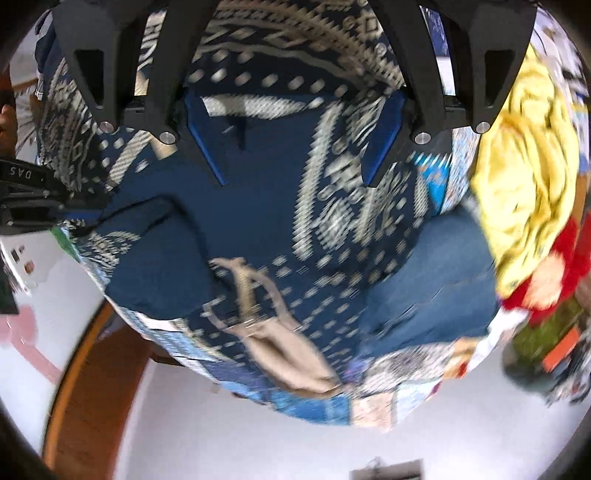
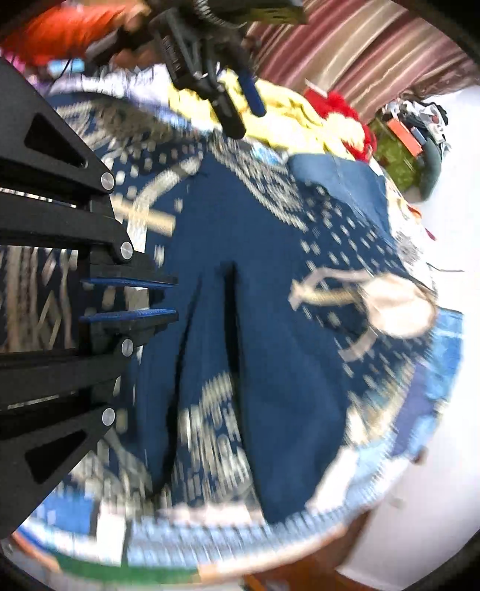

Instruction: Fold large clothes

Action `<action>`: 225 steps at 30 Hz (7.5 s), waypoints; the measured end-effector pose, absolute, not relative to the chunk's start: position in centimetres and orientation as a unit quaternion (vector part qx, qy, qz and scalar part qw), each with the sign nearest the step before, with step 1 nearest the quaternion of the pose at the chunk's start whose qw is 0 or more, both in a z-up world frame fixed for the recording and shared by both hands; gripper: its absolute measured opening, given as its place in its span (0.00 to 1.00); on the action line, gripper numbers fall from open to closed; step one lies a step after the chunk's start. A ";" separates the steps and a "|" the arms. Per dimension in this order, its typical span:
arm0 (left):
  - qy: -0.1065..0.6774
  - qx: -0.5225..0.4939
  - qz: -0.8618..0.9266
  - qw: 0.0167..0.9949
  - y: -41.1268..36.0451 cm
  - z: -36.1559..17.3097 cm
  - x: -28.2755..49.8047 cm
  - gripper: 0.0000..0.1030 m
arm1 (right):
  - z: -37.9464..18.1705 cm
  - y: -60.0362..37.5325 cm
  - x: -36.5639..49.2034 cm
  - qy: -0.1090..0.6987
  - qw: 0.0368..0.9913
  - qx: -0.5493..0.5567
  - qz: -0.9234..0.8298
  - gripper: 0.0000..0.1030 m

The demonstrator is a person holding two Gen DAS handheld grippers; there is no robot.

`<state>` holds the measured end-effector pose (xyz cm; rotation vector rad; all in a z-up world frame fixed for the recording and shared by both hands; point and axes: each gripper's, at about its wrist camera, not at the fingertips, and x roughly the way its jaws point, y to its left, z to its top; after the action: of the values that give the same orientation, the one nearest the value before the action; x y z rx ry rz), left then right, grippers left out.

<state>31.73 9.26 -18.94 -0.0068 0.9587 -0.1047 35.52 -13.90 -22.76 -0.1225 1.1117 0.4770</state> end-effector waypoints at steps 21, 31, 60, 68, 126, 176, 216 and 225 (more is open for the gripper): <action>0.501 0.195 -0.173 0.825 -12.4 -24.7 43.8 0.72 | -23.0 -28.9 40.5 0.494 0.860 0.045 0.120 0.07; 0.481 0.196 -0.173 0.837 -14.2 -25.1 47.3 0.24 | -26.4 -26.5 41.2 0.524 0.839 0.034 0.141 0.07; 0.486 -0.140 0.004 0.863 15.9 -21.5 34.0 0.07 | -29.0 -22.6 42.8 0.524 0.842 -0.078 0.100 0.07; 0.537 -0.117 0.073 0.832 19.5 -27.3 30.9 0.08 | -29.8 -24.6 42.4 0.554 0.826 -0.092 0.050 0.08; 0.521 -0.114 0.126 0.836 23.9 -29.2 30.4 0.07 | -29.2 -22.8 44.2 0.525 0.840 -0.122 0.057 1.00; 0.459 -0.023 -0.032 0.887 14.4 -25.0 61.0 0.38 | -28.8 -4.1 66.9 0.505 0.826 -0.007 0.250 0.28; 0.484 -0.009 -0.045 0.874 11.2 -23.6 30.0 0.08 | -24.6 -15.8 34.0 0.465 0.851 -0.113 0.214 0.09; 0.483 -0.036 -0.023 0.875 12.1 -25.9 28.8 0.21 | -25.5 -18.5 34.2 0.470 0.867 -0.125 0.112 0.93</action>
<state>28.84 12.06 -25.89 -0.0746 1.0078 -0.0476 34.24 -18.49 -25.45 -0.2609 0.9840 0.2350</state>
